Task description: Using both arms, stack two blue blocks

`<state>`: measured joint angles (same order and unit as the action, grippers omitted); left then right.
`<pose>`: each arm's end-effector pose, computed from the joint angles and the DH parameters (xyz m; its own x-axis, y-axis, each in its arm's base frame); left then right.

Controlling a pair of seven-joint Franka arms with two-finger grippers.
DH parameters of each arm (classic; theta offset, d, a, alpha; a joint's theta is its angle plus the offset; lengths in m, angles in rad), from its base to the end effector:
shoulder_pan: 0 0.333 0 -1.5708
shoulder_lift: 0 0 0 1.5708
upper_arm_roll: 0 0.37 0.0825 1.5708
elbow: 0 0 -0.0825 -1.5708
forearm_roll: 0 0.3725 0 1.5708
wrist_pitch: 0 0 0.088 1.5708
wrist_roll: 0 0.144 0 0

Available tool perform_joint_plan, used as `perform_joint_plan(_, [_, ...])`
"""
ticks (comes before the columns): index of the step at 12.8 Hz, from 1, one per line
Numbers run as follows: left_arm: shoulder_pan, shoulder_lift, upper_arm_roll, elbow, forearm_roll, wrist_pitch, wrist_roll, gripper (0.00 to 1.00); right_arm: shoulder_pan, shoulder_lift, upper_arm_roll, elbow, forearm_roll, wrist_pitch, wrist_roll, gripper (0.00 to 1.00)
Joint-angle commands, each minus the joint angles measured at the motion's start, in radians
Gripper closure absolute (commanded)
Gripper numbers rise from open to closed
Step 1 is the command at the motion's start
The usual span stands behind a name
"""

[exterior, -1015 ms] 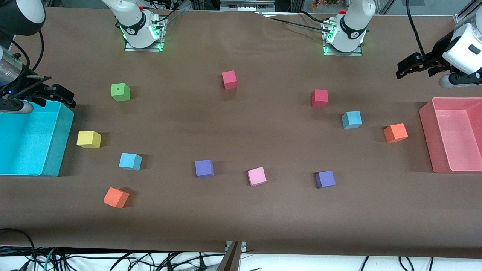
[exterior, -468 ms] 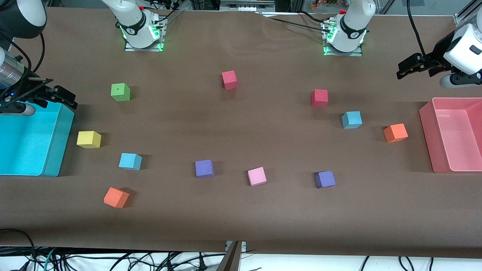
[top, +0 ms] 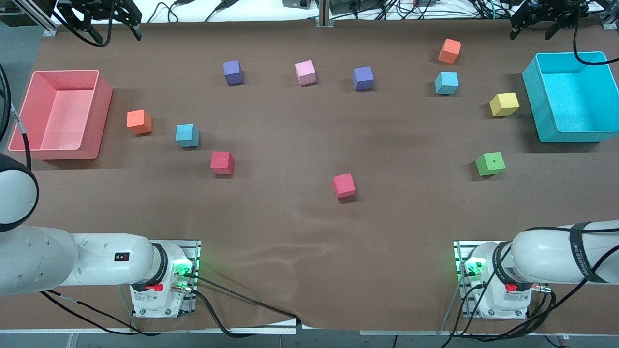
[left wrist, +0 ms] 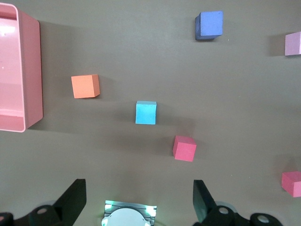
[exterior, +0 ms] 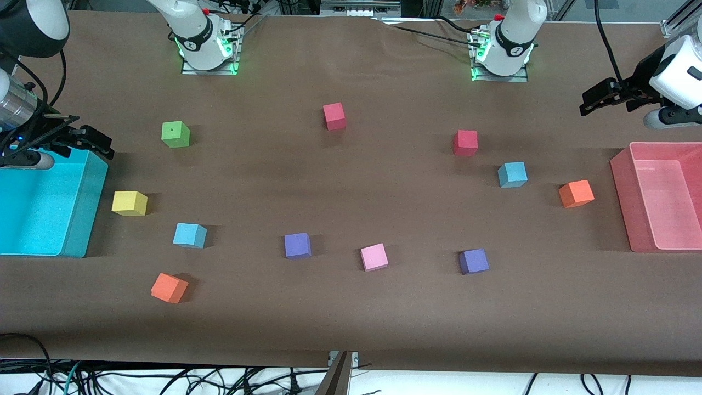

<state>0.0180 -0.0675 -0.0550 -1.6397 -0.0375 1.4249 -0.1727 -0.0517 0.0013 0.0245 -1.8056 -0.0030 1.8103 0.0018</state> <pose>0.4953 -0.0252 0.6344 0.9799 0.1309 -0.1504 0.1336 -0.9910 0.0081 0.5527 -0.0154 0.5523 0.9996 -0.0283 0.0034 -0.0283 -0.9996 0.0029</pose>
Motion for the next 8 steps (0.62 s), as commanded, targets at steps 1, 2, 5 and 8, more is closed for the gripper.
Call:
perform_joint_plan(1, [-0.003,0.014,0.0,0.027,0.022,-0.017,-0.001,0.0,0.015,0.014,-0.012,0.018,-0.011,-0.02,-0.008,0.01])
perform_joint_plan(2, [-0.003,0.014,0.001,0.026,0.022,-0.017,-0.001,0.0,0.015,0.016,-0.012,0.02,-0.011,-0.02,-0.01,0.01])
perform_joint_plan(5, [-0.004,0.017,0.003,0.026,0.022,-0.017,-0.001,0.0,0.015,0.016,-0.012,0.023,-0.011,-0.02,-0.003,0.01])
perform_joint_plan(8, [-0.004,0.018,0.003,0.026,0.022,-0.017,-0.001,0.0,0.015,0.013,-0.012,0.022,-0.009,-0.02,-0.003,0.01])
